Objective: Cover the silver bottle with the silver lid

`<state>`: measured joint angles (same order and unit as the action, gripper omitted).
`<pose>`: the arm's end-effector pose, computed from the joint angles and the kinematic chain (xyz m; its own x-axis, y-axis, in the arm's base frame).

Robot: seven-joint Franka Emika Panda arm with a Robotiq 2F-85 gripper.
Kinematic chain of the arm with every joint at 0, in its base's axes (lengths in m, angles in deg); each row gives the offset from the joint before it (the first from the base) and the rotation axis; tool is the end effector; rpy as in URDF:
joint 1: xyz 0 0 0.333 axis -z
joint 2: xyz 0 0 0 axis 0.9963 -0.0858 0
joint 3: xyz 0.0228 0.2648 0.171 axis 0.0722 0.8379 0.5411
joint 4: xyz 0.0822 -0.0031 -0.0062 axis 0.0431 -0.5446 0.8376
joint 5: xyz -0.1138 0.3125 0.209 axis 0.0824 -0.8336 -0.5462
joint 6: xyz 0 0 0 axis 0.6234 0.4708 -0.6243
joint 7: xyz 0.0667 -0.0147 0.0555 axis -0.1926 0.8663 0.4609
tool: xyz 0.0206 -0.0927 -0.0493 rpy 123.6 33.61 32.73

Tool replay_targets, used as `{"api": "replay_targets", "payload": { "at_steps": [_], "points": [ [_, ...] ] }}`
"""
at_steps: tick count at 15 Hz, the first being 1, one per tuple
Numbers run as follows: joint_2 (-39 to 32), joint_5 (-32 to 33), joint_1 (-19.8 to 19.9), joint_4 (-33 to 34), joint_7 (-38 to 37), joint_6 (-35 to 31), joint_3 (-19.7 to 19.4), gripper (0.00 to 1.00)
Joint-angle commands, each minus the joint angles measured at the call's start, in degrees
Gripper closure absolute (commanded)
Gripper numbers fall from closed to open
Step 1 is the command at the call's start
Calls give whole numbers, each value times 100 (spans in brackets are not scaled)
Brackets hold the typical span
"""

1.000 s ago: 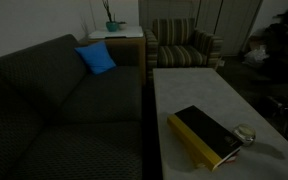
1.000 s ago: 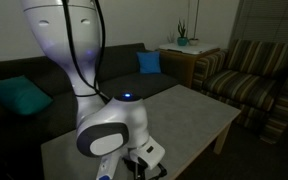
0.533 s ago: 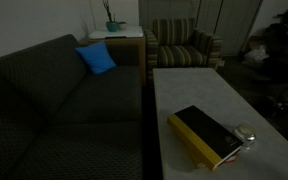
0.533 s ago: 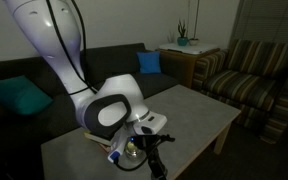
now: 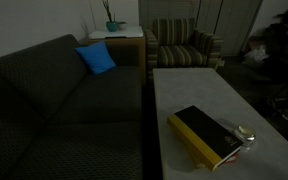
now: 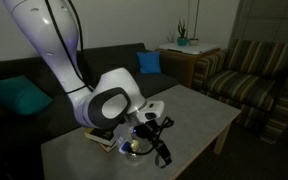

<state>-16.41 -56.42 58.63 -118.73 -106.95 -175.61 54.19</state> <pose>0.5424 -0.0946 -0.0595 0.9006 -0.2654 0.3442 -0.3902 -0.8425 0.3713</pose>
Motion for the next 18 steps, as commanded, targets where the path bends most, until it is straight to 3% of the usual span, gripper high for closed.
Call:
{"api": "replay_targets", "payload": {
  "at_steps": [1,5,13,18],
  "points": [
    [280,342,237,-212,777,-580,167,56],
    [449,711,469,-104,1530,-782,452,56],
    [520,1558,774,547,2345,256,1204,56],
    [334,2020,1448,972,2648,819,1786,56]
  ]
}}
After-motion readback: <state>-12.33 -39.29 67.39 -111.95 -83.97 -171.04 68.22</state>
